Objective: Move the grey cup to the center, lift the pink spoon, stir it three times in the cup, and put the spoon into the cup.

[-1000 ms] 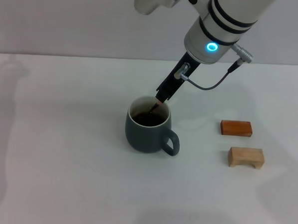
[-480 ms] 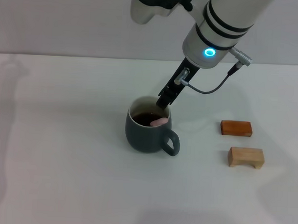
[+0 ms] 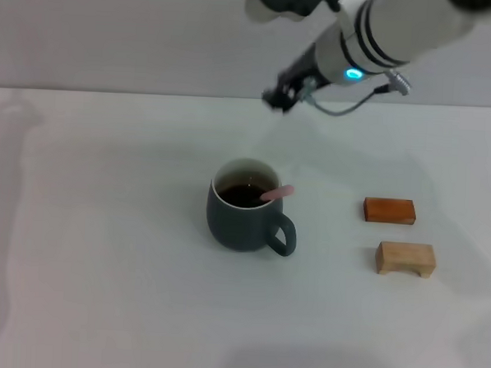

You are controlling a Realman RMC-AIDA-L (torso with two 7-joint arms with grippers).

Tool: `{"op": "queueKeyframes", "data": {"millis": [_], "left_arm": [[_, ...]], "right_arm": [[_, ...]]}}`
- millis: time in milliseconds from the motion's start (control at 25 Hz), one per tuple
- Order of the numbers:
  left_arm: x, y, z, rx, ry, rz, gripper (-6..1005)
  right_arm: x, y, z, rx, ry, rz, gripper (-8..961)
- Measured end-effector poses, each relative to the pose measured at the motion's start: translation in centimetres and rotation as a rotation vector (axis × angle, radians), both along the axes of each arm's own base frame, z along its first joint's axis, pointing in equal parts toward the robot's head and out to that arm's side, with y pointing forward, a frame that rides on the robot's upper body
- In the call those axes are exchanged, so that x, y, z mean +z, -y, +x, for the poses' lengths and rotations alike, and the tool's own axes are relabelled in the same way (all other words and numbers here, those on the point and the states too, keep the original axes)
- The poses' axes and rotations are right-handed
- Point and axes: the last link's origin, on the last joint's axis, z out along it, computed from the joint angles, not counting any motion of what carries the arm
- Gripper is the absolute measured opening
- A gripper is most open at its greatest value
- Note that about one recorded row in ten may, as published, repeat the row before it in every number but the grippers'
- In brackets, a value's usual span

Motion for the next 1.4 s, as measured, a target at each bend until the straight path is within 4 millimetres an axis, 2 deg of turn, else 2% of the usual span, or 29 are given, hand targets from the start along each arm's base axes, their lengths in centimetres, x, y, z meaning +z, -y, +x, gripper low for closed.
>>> {"op": "queueKeyframes", "data": {"millis": [40, 80, 120, 160, 240, 320, 440, 480, 520, 600, 640, 680, 720, 760, 800, 840, 880, 920, 960, 1000, 1040, 1080, 1120, 1160, 1240, 1280, 1320, 1400], "left_arm": [[0.0, 0.0, 0.0, -0.003, 0.01, -0.001, 125], [0.0, 0.0, 0.0, -0.003, 0.01, -0.001, 125], [0.0, 0.0, 0.0, -0.006, 0.018, -0.002, 125], [0.0, 0.0, 0.0, -0.006, 0.018, -0.002, 125], [0.0, 0.0, 0.0, -0.009, 0.023, -0.002, 126], [0.0, 0.0, 0.1, -0.012, 0.026, -0.001, 126], [0.1, 0.0, 0.1, -0.014, 0.033, -0.001, 127], [0.1, 0.0, 0.1, -0.014, 0.033, -0.001, 127], [0.1, 0.0, 0.1, -0.014, 0.033, -0.001, 127], [0.0, 0.0, -0.1, -0.009, 0.037, 0.0, 127], [-0.1, 0.2, -0.3, -0.008, 0.062, -0.001, 128], [-0.1, 0.2, -0.3, -0.008, 0.062, -0.001, 128], [-0.1, 0.3, -0.4, -0.006, 0.071, -0.002, 128], [-0.1, 0.4, -0.6, -0.005, 0.078, -0.002, 128], [-0.1, 0.4, -0.6, -0.005, 0.078, -0.002, 128], [-0.1, 0.6, -0.8, -0.002, 0.088, -0.002, 128], [-0.1, 0.6, -0.8, -0.002, 0.088, -0.002, 129], [-0.2, 1.1, -1.3, 0.01, 0.093, -0.003, 129], [-0.2, 1.5, -1.9, 0.025, 0.086, -0.004, 129], [-0.2, 1.5, -1.9, 0.025, 0.086, -0.004, 129], [-0.2, 1.5, -1.9, 0.025, 0.086, -0.004, 129], [-0.2, 1.5, -1.9, 0.025, 0.086, -0.004, 130], [-0.3, 2.1, -2.6, 0.054, 0.058, -0.006, 130], [-0.2, 2.4, -3.0, 0.071, 0.038, -0.002, 130], [0.0, 2.6, -3.3, 0.085, 0.016, 0.003, 130], [0.2, 2.8, -3.7, 0.11, -0.029, 0.004, 131], [0.3, 2.8, -3.8, 0.12, -0.049, 0.003, 131], [0.4, 2.9, -4.1, 0.135, -0.084, -0.003, 131]], "right_arm": [[0.3, -1.0, 1.5, 0.071, -0.087, 0.129, 326], [0.3, -1.0, 1.5, 0.071, -0.087, 0.129, 326], [0.8, -1.4, 2.6, 0.135, -0.177, 0.244, 326], [0.8, -1.4, 2.6, 0.135, -0.177, 0.244, 326], [1.7, -0.9, 4.3, 0.183, -0.309, 0.386, 326], [2.0, -0.6, 4.7, 0.192, -0.346, 0.425, 326], [3.6, 1.2, 6.3, 0.224, -0.506, 0.596, 325], [3.6, 1.2, 6.3, 0.224, -0.506, 0.596, 325], [4.3, 2.3, 7.4, 0.236, -0.565, 0.685, 325], [4.7, 3.0, 8.2, 0.239, -0.59, 0.733, 325], [5.3, 4.2, 9.9, 0.237, -0.631, 0.824, 325], [5.3, 4.2, 9.9, 0.237, -0.631, 0.824, 325], [5.9, 5.4, 12.0, 0.222, -0.676, 0.916, 325], [6.3, 5.9, 13.0, 0.212, -0.695, 0.955, 325], [6.3, 5.9, 13.0, 0.212, -0.695, 0.955, 325], [7.2, 6.7, 15.5, 0.178, -0.727, 1.037, 326], [7.2, 6.7, 15.5, 0.178, -0.727, 1.037, 326], [8.5, 7.6, 18.2, 0.136, -0.732, 1.123, 326], [9.0, 8.0, 19.4, 0.12, -0.721, 1.158, 326], [9.0, 8.0, 19.4, 0.12, -0.721, 1.158, 326], [10.2, 9.1, 22.3, 0.085, -0.677, 1.239, 326], [10.2, 9.1, 22.3, 0.085, -0.677, 1.239, 326], [11.4, 10.2, 24.9, 0.051, -0.623, 1.314, 326], [11.4, 10.2, 24.9, 0.051, -0.623, 1.314, 326], [12.9, 12.0, 28.2, -0.011, -0.554, 1.402, 327], [12.9, 12.0, 28.2, -0.011, -0.554, 1.402, 327], [13.6, 12.8, 29.6, -0.038, -0.524, 1.439, 327], [14.0, 13.2, 30.1, -0.049, -0.513, 1.457, 327]]}}
